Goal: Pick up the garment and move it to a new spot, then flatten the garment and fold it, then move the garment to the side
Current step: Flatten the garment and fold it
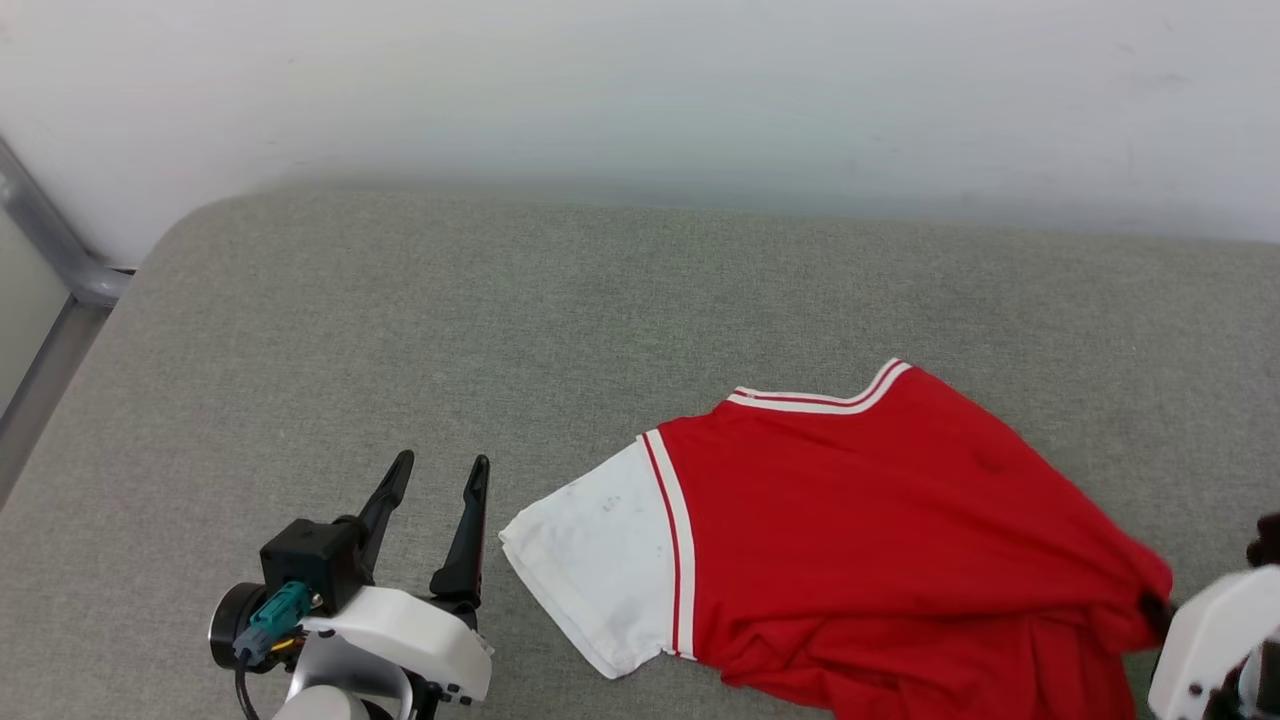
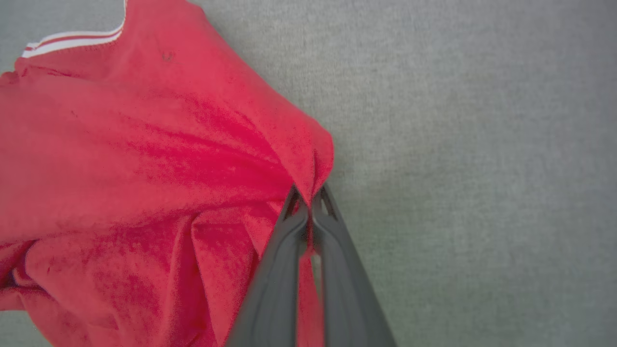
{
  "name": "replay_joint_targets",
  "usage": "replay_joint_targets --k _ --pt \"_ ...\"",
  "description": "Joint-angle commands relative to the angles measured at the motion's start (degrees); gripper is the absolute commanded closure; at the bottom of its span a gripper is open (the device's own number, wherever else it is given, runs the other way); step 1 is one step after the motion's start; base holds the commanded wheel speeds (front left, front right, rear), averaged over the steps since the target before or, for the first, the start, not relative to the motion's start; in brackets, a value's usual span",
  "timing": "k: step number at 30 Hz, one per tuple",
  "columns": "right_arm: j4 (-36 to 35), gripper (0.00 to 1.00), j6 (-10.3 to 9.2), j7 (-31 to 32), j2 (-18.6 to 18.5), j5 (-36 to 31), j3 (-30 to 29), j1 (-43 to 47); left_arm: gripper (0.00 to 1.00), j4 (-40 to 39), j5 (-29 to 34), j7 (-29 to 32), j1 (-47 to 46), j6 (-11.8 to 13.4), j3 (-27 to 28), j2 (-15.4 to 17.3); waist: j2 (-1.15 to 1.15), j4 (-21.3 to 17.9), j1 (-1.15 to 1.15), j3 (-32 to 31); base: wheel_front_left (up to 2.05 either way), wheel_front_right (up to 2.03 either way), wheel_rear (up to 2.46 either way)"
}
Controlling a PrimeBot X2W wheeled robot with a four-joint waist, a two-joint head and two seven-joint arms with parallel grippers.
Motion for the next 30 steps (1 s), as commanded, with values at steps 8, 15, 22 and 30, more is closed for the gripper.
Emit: replay_joint_targets --k 8,15,22,30 --pt "5.4 0.39 -0.04 -5.4 9.1 0.3 -3.0 10.8 0.00 -0.1 -0.2 0.5 0.9 0.6 0.0 1.0 0.00 -0.4 0.00 -0.2 0.00 0.00 0.00" --pt "4.2 0.00 -0.04 -20.9 9.2 -1.7 -3.1 7.7 0.00 -0.2 0.0 1.2 1.7 1.2 -0.5 1.6 0.00 -1.1 0.00 -2.2 0.00 0.00 0.00" --pt "-0.1 0.00 -0.04 -34.4 9.6 -5.0 -1.1 6.8 0.00 -0.5 -0.4 1.3 3.0 2.2 -0.2 2.0 0.00 -1.6 0.00 -3.9 0.00 0.00 0.00" --pt "-8.1 0.00 -0.04 -38.2 9.7 -9.6 5.1 9.2 0.00 0.2 -0.6 1.1 3.9 2.8 0.1 2.6 0.00 -2.1 0.00 -5.2 0.00 0.00 0.00"
